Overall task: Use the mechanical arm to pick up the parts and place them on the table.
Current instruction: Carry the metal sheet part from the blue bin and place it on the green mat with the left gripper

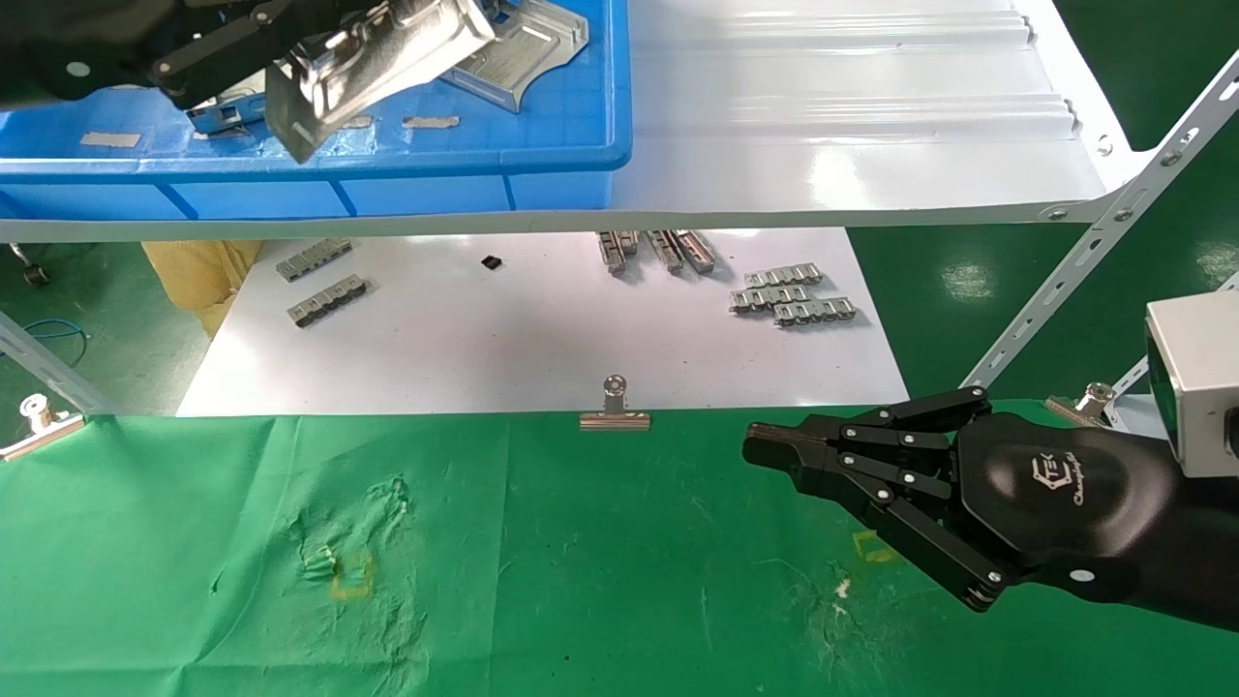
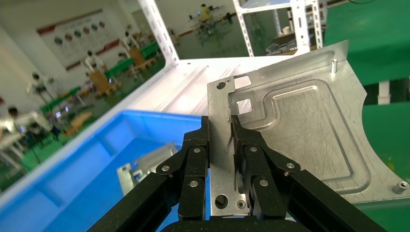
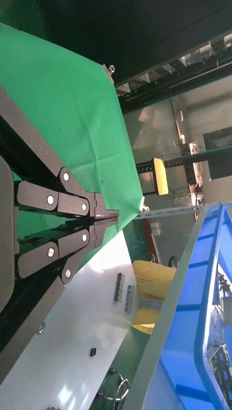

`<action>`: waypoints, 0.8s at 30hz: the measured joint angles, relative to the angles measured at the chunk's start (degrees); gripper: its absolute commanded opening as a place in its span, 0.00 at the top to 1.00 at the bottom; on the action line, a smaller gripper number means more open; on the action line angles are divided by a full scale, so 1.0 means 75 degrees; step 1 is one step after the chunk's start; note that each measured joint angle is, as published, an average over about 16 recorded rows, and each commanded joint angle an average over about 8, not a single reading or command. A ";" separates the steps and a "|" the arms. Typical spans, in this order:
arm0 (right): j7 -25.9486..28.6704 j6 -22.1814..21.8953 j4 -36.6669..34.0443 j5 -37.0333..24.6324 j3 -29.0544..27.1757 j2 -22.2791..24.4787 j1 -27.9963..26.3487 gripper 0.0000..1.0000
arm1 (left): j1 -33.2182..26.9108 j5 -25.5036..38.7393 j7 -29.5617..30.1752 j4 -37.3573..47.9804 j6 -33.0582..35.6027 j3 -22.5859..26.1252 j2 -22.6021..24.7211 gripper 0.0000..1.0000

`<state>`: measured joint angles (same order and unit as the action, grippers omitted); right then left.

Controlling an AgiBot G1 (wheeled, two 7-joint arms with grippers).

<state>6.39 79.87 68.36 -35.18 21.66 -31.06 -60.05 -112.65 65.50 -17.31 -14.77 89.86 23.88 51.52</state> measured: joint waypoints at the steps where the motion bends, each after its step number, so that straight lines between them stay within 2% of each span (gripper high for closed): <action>1: 0.0000 0.0000 0.0000 0.0000 0.0000 0.0000 0.0000 1.00 | 0.0105 -0.0106 -0.0082 -0.0195 0.0093 0.0025 -0.0079 1.00; 8: 0.0000 0.0000 0.0000 0.0000 0.0000 0.0000 0.0000 1.00 | 0.1015 -0.1062 -0.0429 -0.1963 0.0269 0.0407 -0.0761 1.00; 15: 0.0000 0.0000 0.0000 0.0000 0.0000 0.0000 0.0000 1.00 | 0.1894 -0.1860 -0.0713 -0.3738 0.0241 0.1169 -0.1535 1.00; 20: 0.0000 0.0000 0.0000 0.0000 0.0000 0.0000 0.0000 1.00 | 0.2273 -0.1935 -0.1120 -0.4463 0.0203 0.1890 -0.1952 1.00; 24: 0.0000 0.0000 0.0000 0.0000 0.0000 0.0000 0.0000 1.00 | 0.2464 -0.1691 -0.1540 -0.4609 0.0121 0.2459 -0.2139 1.00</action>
<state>6.39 79.87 68.36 -35.18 21.66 -31.06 -60.05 -94.17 52.81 -28.86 -49.34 90.77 42.32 35.48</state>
